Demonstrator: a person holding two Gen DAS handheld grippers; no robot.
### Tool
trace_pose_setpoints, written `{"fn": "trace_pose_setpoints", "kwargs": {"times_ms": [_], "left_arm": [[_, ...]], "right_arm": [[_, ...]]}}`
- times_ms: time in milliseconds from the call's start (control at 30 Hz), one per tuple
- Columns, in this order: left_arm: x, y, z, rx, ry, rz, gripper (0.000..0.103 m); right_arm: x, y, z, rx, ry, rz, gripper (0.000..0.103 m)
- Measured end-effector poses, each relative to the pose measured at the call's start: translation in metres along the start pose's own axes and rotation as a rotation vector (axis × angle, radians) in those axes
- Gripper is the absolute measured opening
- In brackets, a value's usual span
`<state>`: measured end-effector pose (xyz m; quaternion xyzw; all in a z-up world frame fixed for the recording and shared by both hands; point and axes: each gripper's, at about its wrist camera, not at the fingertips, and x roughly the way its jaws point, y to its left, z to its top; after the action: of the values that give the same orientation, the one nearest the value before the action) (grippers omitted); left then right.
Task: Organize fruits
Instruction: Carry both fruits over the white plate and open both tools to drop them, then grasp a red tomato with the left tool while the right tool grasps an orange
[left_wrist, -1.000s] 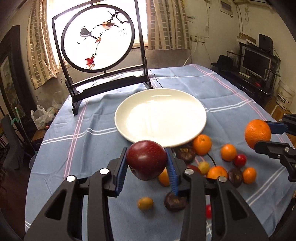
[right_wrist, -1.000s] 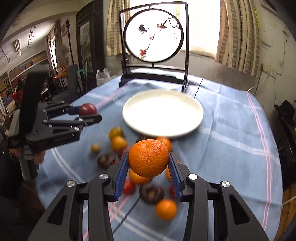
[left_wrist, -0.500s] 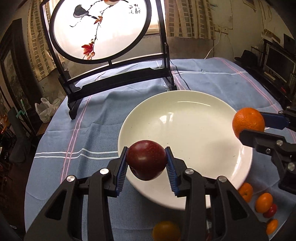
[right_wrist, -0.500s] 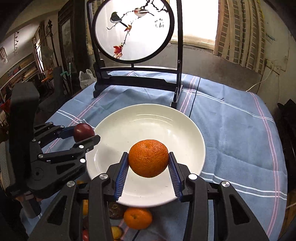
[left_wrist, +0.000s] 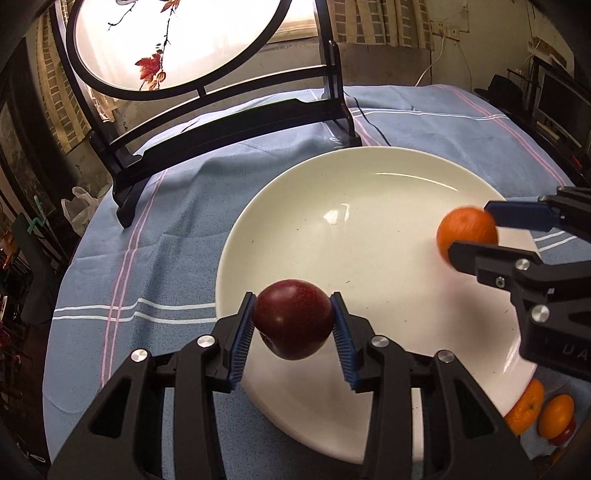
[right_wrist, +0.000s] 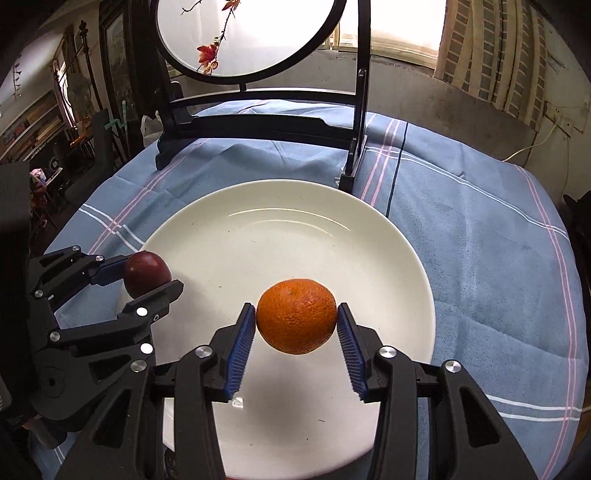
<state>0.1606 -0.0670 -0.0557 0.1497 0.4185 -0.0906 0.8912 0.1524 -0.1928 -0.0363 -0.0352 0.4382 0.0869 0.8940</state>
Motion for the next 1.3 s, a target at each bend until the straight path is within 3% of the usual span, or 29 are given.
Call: {"fn": "trace_pose_setpoints", "kwargs": {"times_ms": [67, 200, 333, 667, 867, 1100, 1167, 1300], "left_arm": [[-0.006, 0.0, 0.0, -0.002, -0.031, 0.013, 0.074], [-0.022, 0.006, -0.001, -0.012, -0.061, 0.008, 0.075], [-0.05, 0.015, -0.016, -0.033, -0.091, -0.009, 0.076], [-0.126, 0.015, -0.099, 0.016, -0.146, -0.078, 0.085], [-0.151, -0.005, -0.14, 0.053, -0.144, -0.144, 0.086], [-0.157, -0.041, -0.175, 0.121, -0.093, -0.221, 0.087], [-0.155, -0.05, -0.18, 0.149, -0.08, -0.231, 0.087], [-0.15, -0.066, -0.185, 0.182, -0.054, -0.255, 0.087]], "right_arm": [[-0.01, 0.0, 0.001, -0.005, -0.032, 0.007, 0.068], [-0.036, -0.002, -0.002, -0.006, -0.076, 0.016, 0.068], [-0.069, 0.004, -0.026, -0.041, -0.095, 0.035, 0.068], [-0.146, 0.022, -0.165, -0.163, -0.044, 0.074, 0.068], [-0.144, 0.011, -0.215, -0.134, 0.041, 0.039, 0.068], [-0.125, 0.006, -0.23, -0.112, 0.09, 0.047, 0.067], [-0.124, 0.008, -0.231, -0.127, 0.089, 0.045, 0.065], [-0.124, 0.012, -0.233, -0.147, 0.091, 0.06, 0.04]]}}
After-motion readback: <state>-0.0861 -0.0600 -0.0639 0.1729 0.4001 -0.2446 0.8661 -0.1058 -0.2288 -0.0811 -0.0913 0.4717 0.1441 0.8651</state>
